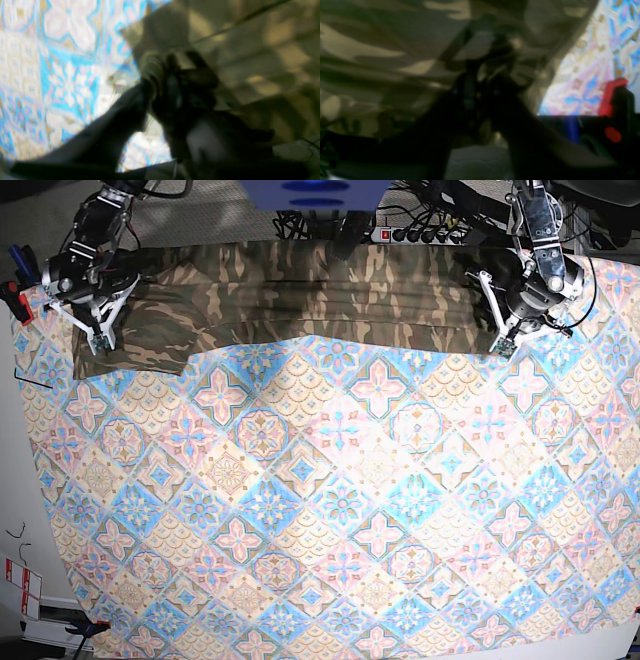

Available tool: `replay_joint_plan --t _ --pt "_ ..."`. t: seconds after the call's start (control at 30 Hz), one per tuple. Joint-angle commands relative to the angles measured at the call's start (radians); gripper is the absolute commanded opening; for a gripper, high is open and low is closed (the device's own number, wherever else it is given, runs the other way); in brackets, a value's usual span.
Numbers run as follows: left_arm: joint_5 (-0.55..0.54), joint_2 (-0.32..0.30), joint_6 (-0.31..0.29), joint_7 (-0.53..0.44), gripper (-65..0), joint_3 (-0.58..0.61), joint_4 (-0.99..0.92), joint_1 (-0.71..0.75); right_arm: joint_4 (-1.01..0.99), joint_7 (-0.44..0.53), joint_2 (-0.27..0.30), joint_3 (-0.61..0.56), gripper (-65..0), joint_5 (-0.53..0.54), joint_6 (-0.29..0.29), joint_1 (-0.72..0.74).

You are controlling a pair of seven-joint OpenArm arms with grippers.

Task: Fold the T-shirt properly
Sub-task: 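Lift the hem edge with both grippers and fold it over toward the collar, then release the folded strip and reposition both grippers at its ends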

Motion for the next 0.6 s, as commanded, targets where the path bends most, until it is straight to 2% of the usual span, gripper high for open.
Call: replay_joint_plan --t 0.0,0.07,0.1,0.4,0.57 --pt "0.020 -0.011 0.013 0.008 -43.0 -0.013 0.004 0.000 0.023 -0.005 0.018 0.015 -48.0 -0.024 -0.015 0.001" --pt "0.020 0.012 0.013 0.007 -33.8 -0.017 0.003 0.000 0.028 -0.004 0.018 0.015 -41.3 -0.024 -0.015 0.001" --pt "0.020 0.017 0.013 0.007 -32.2 -0.023 0.004 0.000 0.028 -0.004 0.018 0.015 -39.2 -0.024 -0.015 0.001" --pt "0.017 0.032 0.013 0.007 -33.9 -0.043 0.004 -0.031 0.031 -0.004 0.023 0.009 -34.0 -0.025 -0.015 0.036" --pt "-0.001 0.046 0.013 0.014 -33.7 -0.098 0.004 -0.068 0.031 -0.004 0.025 0.009 -25.3 -0.025 -0.015 0.070"
